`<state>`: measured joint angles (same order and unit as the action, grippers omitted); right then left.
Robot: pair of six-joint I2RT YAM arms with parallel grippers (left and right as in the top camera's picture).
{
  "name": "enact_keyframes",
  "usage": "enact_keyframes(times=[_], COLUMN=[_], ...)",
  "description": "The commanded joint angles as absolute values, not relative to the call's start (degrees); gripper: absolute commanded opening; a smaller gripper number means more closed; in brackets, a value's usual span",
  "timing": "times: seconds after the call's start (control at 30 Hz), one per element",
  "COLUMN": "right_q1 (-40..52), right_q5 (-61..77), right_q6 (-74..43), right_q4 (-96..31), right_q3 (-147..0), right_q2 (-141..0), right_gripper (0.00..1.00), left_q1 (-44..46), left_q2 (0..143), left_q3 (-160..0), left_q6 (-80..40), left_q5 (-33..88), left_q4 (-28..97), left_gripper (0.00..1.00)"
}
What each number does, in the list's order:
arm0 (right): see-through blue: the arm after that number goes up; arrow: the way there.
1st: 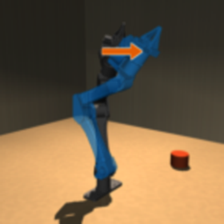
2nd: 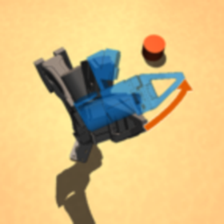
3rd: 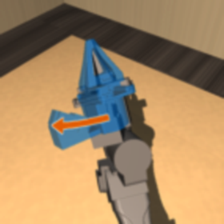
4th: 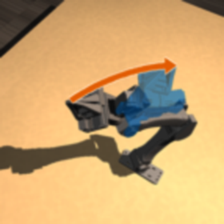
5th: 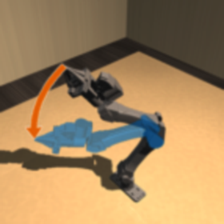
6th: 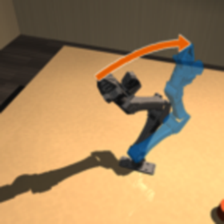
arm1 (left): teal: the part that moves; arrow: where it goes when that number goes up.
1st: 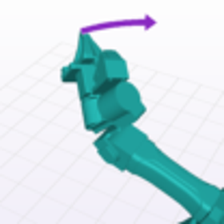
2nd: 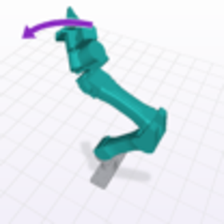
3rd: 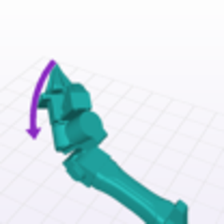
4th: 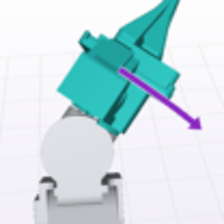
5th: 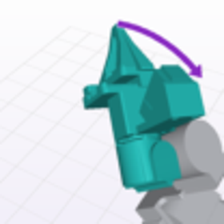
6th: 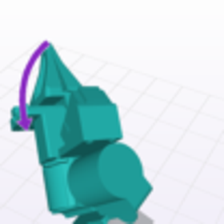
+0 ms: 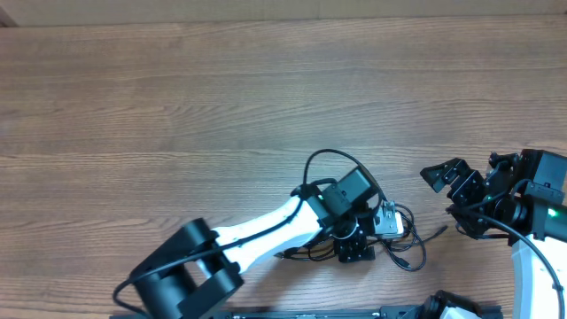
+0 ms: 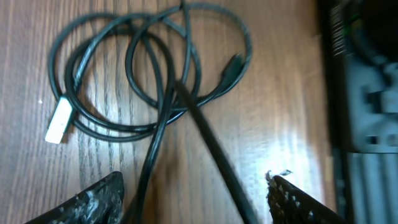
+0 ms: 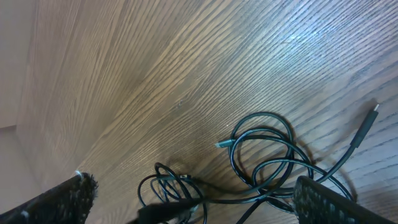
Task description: Untangle cables
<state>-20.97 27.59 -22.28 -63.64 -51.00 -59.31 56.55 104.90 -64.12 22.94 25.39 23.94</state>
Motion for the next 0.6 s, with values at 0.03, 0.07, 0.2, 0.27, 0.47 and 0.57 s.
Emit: enact_keyframes(times=[0.03, 0.07, 0.2, 0.27, 0.47, 0.57], right_q1=[-20.97, -20.97, -20.97, -20.97, -20.97, -20.97], right_q5=[26.98, 27.00, 27.00, 27.00, 27.00, 27.03], right_q6=[-22.28, -22.31, -22.28, -22.28, -22.31, -22.33], right_q4=[-63.29, -63.29, -63.42, -63.48, -63.05, -63.11], right_q3=[-51.72, -51.72, -51.72, -51.72, -51.72, -51.72], right_q2=[-59.18, -59.18, -59.18, -59.18, -59.18, -59.18], right_gripper=[1.00, 1.00, 1.00, 1.00, 1.00, 1.00], left_q1=[56.60, 56.58, 56.69, 56.71, 56.71, 56.71], left_q2=[106.72, 106.72, 106.72, 106.72, 108.55, 110.32], left_q3=[-64.58, -64.60, -64.60, -64.60, -64.60, -64.60], left_q6=[24.43, 24.43, 24.47, 24.47, 25.69, 26.02], left_q5=[21.63, 21.63, 19.11, 16.73, 14.09, 12.80], left_q4=[23.68, 23.62, 23.27, 23.83, 25.21, 24.43], left_gripper=[0.71, 0.70, 0.66, 0.60, 0.53, 0.52])
